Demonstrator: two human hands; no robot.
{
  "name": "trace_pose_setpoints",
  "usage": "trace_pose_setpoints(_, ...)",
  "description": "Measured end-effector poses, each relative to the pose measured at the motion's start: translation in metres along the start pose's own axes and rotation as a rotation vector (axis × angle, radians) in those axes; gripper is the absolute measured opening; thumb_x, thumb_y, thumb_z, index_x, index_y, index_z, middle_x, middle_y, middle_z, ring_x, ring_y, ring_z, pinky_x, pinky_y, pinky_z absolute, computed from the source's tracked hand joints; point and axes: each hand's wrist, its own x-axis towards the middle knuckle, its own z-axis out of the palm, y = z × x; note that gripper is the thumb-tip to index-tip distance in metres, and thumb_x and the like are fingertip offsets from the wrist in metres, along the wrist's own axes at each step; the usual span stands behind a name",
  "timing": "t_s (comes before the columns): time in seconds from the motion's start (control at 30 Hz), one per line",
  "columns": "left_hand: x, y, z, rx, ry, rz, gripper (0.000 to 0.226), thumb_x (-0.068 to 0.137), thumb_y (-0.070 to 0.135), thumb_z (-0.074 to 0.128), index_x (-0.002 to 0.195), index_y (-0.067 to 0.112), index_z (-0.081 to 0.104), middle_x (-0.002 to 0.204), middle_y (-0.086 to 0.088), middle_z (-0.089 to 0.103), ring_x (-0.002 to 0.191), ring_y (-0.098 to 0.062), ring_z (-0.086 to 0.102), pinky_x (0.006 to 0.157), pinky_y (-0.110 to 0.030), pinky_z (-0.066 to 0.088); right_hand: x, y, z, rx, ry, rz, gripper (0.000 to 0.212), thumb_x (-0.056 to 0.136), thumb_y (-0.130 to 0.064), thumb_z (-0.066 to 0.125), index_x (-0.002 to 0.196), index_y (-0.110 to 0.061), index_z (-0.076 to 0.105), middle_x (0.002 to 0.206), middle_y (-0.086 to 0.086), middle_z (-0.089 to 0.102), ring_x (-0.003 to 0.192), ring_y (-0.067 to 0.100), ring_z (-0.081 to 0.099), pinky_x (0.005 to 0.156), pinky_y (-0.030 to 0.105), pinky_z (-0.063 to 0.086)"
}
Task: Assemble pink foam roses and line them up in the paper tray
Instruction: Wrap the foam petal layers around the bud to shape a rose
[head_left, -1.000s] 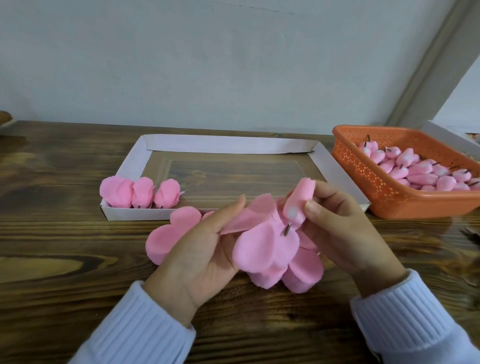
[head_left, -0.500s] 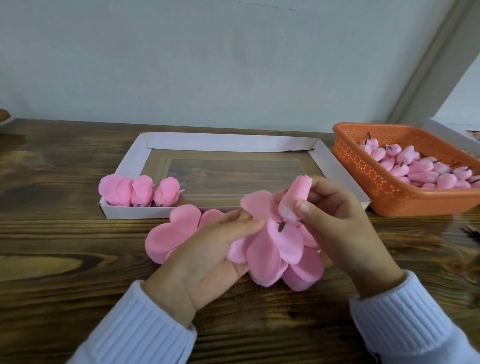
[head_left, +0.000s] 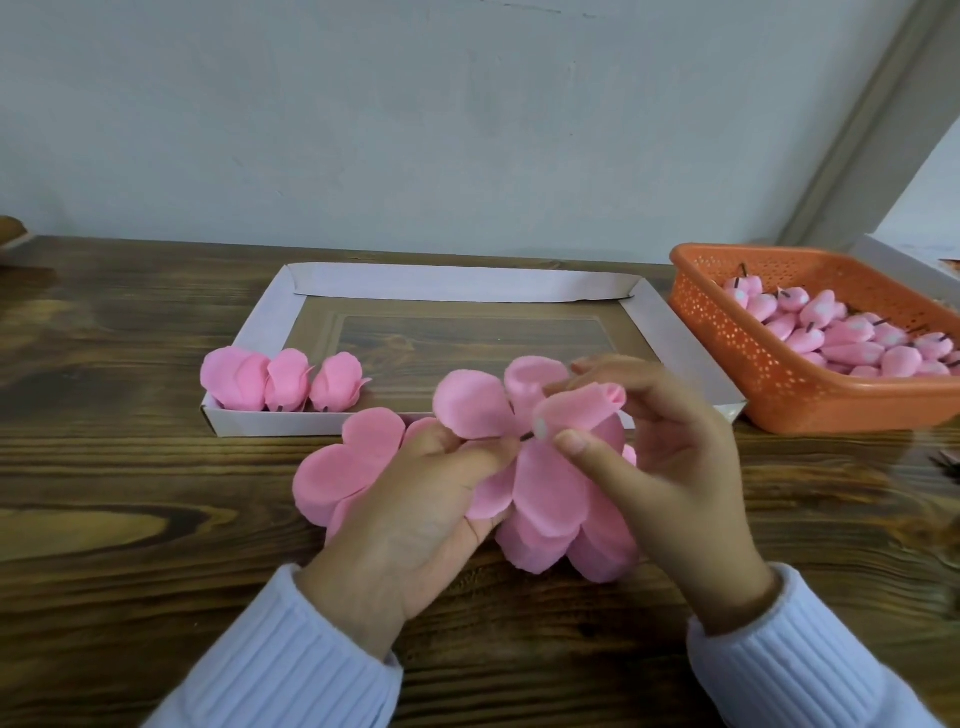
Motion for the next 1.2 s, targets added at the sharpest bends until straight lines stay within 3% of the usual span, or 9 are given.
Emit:
trace_pose_setpoints(0.13, -0.0016, 0.0012, 0.0008, 0.005, -0.056, -0.005, 0.027, 0.075, 0.003, 0.057, 0.09, 0.006, 0.079, 0.1, -0.015, 0.075, 0.091, -0.02, 0.073, 0.072, -0.027, 0.059, -0.0006, 0.0013, -0.0017, -0.133, -0.033, 0.023, 0.025, 0.078, -0.026, 0.073, 0.099, -0.015, 0.065, 0.103, 0.0, 0.069, 0.104, 0.016, 0.064, 0.089, 0.03, 0.049)
trace_pose_setpoints(0.27, -0.0023, 0.0008, 0.0009, -0.01, -0.055, -0.004, 0.028, 0.088, -0.007, 0.049, 0.102, -0.001, 0.072, 0.103, -0.016, 0.074, 0.093, -0.02, 0.072, 0.074, -0.028, 0.059, -0.0004, -0.0021, -0.001, -0.264, -0.049, -0.029, 0.023, 0.079, -0.031, 0.071, 0.1, -0.03, 0.062, 0.103, -0.009, 0.066, 0.106, 0.013, 0.061, 0.089, 0.023, 0.046)
trace_pose_setpoints(0.4, -0.0034, -0.0007, 0.0, 0.006, -0.055, 0.013, 0.028, 0.081, -0.01, 0.054, 0.107, -0.002, 0.064, 0.095, -0.013, 0.075, 0.089, -0.018, 0.072, 0.073, -0.026, 0.058, -0.0002, -0.0013, 0.0, -0.386, -0.029, -0.06, 0.024, 0.078, -0.032, 0.074, 0.097, -0.019, 0.068, 0.116, -0.002, 0.063, 0.114, 0.018, 0.056, 0.095, 0.029, 0.044)
trace_pose_setpoints(0.47, -0.0039, -0.0008, -0.0007, 0.021, -0.102, 0.012, 0.039, 0.077, -0.018, 0.054, 0.11, 0.0, 0.063, 0.095, -0.011, 0.075, 0.092, -0.017, 0.072, 0.075, -0.026, 0.057, -0.0004, -0.0005, 0.0004, -0.377, -0.021, -0.021, 0.025, 0.074, -0.027, 0.078, 0.095, -0.019, 0.068, 0.128, 0.004, 0.054, 0.122, 0.015, 0.052, 0.099, 0.024, 0.042)
trace_pose_setpoints(0.57, -0.0051, 0.0002, -0.0009, 0.061, -0.187, 0.021, 0.057, 0.067, -0.012, 0.048, 0.118, 0.007, 0.064, 0.109, -0.01, 0.073, 0.106, -0.017, 0.068, 0.084, -0.026, 0.056, -0.0007, -0.0004, 0.0001, -0.34, -0.035, 0.052, 0.026, 0.071, -0.022, 0.077, 0.094, -0.024, 0.066, 0.138, 0.005, 0.047, 0.127, -0.001, 0.044, 0.098, 0.012, 0.037)
trace_pose_setpoints(0.8, -0.0044, 0.0027, 0.0008, 0.111, -0.191, 0.056, 0.041, 0.087, 0.002, 0.052, 0.127, 0.004, 0.059, 0.119, -0.015, 0.068, 0.115, -0.022, 0.064, 0.097, -0.032, 0.051, -0.0011, -0.001, 0.0007, -0.332, -0.062, 0.048, 0.027, 0.073, -0.02, 0.078, 0.098, -0.024, 0.069, 0.122, -0.009, 0.057, 0.119, 0.002, 0.052, 0.092, 0.013, 0.041)
trace_pose_setpoints(0.9, -0.0027, 0.0007, 0.0002, 0.174, -0.136, 0.069, 0.042, 0.076, 0.013, 0.061, 0.117, 0.003, 0.064, 0.107, -0.015, 0.071, 0.105, -0.021, 0.067, 0.091, -0.033, 0.053, -0.0015, -0.0028, 0.0029, -0.332, -0.092, 0.04, 0.024, 0.076, -0.02, 0.076, 0.099, -0.021, 0.07, 0.111, -0.006, 0.062, 0.106, 0.001, 0.057, 0.086, 0.011, 0.042)
trace_pose_setpoints(1.0, -0.0032, -0.0021, -0.0017, 0.266, -0.128, 0.053, 0.045, 0.074, 0.013, 0.061, 0.118, 0.002, 0.063, 0.113, -0.022, 0.068, 0.112, -0.028, 0.065, 0.099, -0.042, 0.048, -0.0019, -0.005, 0.0059, -0.307, -0.111, 0.017, 0.02, 0.079, -0.021, 0.076, 0.099, -0.022, 0.07, 0.107, -0.006, 0.062, 0.1, 0.001, 0.058, 0.083, 0.012, 0.042)
trace_pose_setpoints(1.2, -0.0044, -0.0036, -0.004, 0.448, -0.143, 0.093, 0.039, 0.076, 0.007, 0.063, 0.115, 0.01, 0.066, 0.106, -0.01, 0.073, 0.11, -0.023, 0.066, 0.1, -0.042, 0.05, -0.0028, -0.007, 0.0068, -0.296, -0.165, 0.054, 0.018, 0.082, -0.03, 0.075, 0.099, -0.022, 0.073, 0.104, -0.007, 0.065, 0.097, 0.002, 0.06, 0.082, 0.011, 0.042)
